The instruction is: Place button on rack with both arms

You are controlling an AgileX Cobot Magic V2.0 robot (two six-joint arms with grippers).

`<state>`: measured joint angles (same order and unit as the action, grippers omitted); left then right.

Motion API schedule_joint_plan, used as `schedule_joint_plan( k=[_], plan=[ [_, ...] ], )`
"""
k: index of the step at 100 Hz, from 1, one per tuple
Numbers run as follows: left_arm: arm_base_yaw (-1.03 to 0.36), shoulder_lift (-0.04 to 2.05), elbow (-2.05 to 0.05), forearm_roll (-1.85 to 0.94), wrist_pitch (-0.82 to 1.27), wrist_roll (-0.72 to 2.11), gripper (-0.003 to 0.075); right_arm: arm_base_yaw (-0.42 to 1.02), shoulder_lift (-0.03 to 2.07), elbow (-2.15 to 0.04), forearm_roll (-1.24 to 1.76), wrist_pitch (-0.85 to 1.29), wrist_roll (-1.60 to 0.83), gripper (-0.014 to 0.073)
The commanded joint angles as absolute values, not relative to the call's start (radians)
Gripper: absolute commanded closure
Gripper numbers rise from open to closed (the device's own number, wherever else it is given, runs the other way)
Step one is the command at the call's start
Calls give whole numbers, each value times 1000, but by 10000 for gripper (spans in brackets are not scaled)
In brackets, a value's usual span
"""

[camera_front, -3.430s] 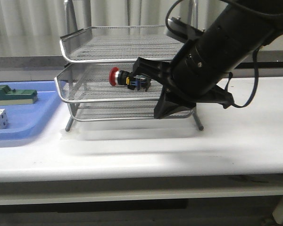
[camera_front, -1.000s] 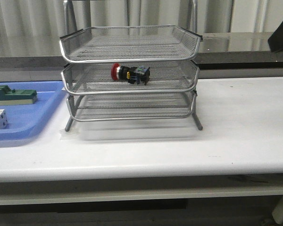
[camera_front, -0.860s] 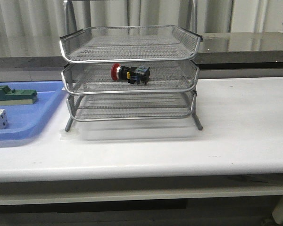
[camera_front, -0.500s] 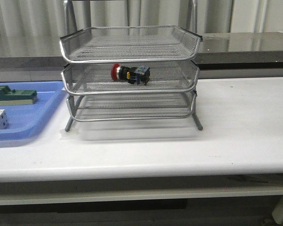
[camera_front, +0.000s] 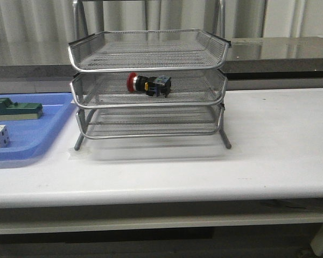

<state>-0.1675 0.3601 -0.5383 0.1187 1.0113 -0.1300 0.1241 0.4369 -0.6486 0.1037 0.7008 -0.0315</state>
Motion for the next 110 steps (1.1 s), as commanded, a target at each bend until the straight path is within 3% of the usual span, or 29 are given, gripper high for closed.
schedule_joint_plan(
  k=[1, 31, 51, 74, 110],
  plan=[
    [-168, 366, -564, 118, 951, -143, 741, 116, 440, -676, 95, 645, -31, 653],
    [-168, 366, -564, 118, 951, -143, 741, 116, 440, -673, 77, 631, -32, 653],
    [-168, 366, -564, 118, 951, -143, 741, 116, 418, -583, 33, 438, -32, 653],
    [-168, 366, -564, 118, 951, -143, 741, 116, 268, -361, 27, 222, -32, 653],
    [-168, 366, -564, 118, 951, -143, 741, 112, -21, -91, 18, 159, -31, 653]
  ],
)
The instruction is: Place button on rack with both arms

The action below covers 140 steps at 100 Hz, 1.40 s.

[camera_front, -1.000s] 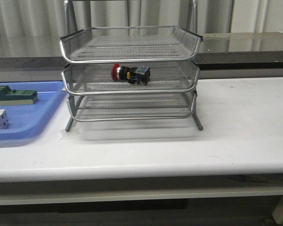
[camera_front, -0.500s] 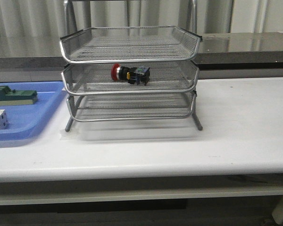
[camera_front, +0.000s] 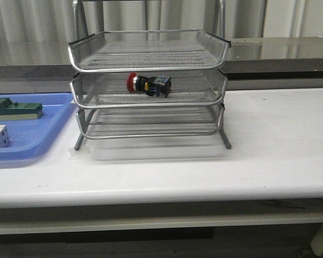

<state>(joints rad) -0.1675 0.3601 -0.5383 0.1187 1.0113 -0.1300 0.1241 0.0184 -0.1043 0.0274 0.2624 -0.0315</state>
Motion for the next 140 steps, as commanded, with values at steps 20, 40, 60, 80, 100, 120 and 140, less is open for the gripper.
schedule_joint_plan(
  k=[20, 40, 60, 80, 100, 120, 140],
  plan=[
    [-168, 366, -564, 118, 951, -143, 741, 65, -29, -13, 18, 94, -23, 653],
    [-168, 366, -564, 118, 951, -143, 741, 48, -29, 8, 17, 83, -16, 653],
    [-168, 366, -564, 118, 951, -143, 741, 48, -29, 8, 16, 80, -16, 653],
    [-168, 366, -564, 118, 951, -143, 741, 48, -29, 8, 16, 80, -16, 653],
    [-168, 366, -564, 118, 951, -143, 741, 48, -29, 8, 16, 80, -16, 653],
    [-168, 366, -564, 118, 951, -143, 741, 48, -29, 8, 16, 80, -16, 653],
    [-168, 366, -564, 118, 951, -143, 741, 48, -29, 8, 16, 80, -16, 653]
  ],
)
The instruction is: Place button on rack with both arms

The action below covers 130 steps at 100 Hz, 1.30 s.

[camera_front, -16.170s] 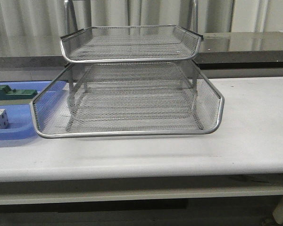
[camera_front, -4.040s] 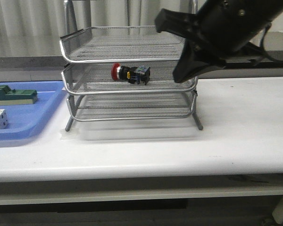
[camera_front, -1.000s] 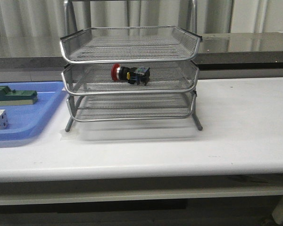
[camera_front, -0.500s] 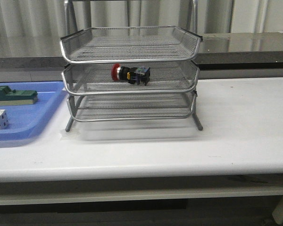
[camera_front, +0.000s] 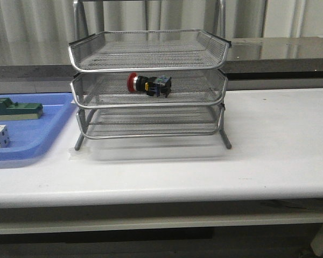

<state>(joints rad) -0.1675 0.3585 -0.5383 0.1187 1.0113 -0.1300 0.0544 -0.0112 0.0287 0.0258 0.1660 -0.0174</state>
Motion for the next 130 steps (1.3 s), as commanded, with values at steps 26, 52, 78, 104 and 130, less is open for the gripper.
schedule_joint_plan(
  k=[26, 52, 78, 104, 130],
  plan=[
    [-168, 366, -564, 120, 935, -143, 741, 48, -29, 8, 16, 80, -16, 653],
    [-168, 331, -508, 137, 542, -141, 741, 48, -29, 8, 16, 80, -16, 653],
    [-168, 281, -300, 179, 156, -141, 741, 48, -29, 8, 16, 80, -16, 653],
    [-111, 191, -86, 161, -19, -141, 741, 48, -29, 8, 16, 80, -16, 653],
    [-19, 84, 22, 143, -75, -141, 741, 48, -29, 8, 16, 80, -16, 653]
  ],
)
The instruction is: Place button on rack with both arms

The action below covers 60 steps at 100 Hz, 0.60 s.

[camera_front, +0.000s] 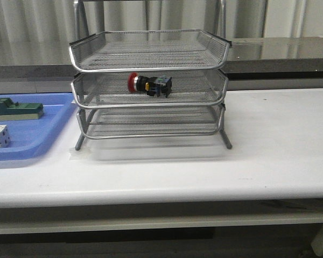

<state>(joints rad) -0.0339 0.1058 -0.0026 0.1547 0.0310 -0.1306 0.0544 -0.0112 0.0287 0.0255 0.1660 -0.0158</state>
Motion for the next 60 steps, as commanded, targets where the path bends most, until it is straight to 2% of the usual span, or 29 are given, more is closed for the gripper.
schedule_joint_plan(
  k=[1, 28, 60],
  plan=[
    [-18, 81, 26, 143, -75, -141, 741, 48, -29, 8, 16, 80, -16, 653],
    [-16, -36, 52, 146, -64, -141, 741, 48, -29, 8, 16, 80, -16, 653],
    [-16, -36, 52, 152, -68, -141, 741, 48, -29, 8, 16, 81, -16, 653]
  ],
)
